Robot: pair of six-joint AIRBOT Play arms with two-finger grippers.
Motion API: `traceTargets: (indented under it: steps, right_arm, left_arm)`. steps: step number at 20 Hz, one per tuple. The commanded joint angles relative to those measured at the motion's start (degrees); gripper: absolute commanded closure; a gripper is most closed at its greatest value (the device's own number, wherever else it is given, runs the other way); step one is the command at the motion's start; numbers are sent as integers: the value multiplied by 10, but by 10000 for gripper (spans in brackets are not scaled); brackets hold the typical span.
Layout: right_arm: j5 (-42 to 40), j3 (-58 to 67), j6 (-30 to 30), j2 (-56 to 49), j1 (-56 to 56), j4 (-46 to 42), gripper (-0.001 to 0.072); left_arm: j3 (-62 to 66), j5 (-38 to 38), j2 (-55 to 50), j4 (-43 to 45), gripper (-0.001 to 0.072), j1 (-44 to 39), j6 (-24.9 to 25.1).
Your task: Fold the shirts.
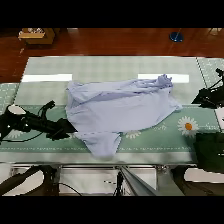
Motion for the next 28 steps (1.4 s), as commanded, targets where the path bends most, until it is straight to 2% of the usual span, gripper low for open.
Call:
traceTargets:
  steps: [1, 3, 4, 5, 6, 7, 11, 15, 17, 20, 26, 28]
  right_arm:
    - [-2, -6, -3, 0, -1, 3, 222]
    - [0, -6, -3, 1, -1, 3, 222]
    - [-1, -6, -3, 1, -1, 5, 221]
    - [0, -6, -3, 1, -1, 8, 217]
    - [4, -6, -3, 1, -1, 9, 210]
    - [9, -6, -5, 0, -1, 5, 137]
    - [4, -38, -16, 0, -50, 35, 125]
    - [-42, -85, -45, 0, -104, 146, 124]
    - [-73, -103, -54, -2, -103, 186, 124]
    - [-76, -114, -68, -31, -92, 246, 124]
    - [-89, -114, -64, -64, -40, 232, 125]
    - [-88, -114, -46, -78, -19, 232, 146]
  left_arm:
    - [-14, 61, -24, -22, 7, -57, -14]
    - [-14, 75, -52, -34, 16, -86, -18]
    - [-14, 91, -65, -45, 73, -96, -27]
    - [-14, 115, -75, -59, 240, -102, -37]
    - [-14, 135, -80, -75, 485, -103, -38]
    - [-13, 146, -83, -83, 686, -102, -33]
    - [-12, 135, -81, -81, 683, -100, -16]
    - [-12, 117, -78, -81, 683, -99, 0]
    - [-12, 117, -78, -81, 683, -99, 2]
    - [-12, 117, -78, -81, 683, -99, 4]
    - [-12, 117, -78, -81, 683, -99, 4]
    - [-12, 117, -78, -81, 683, -99, 4]
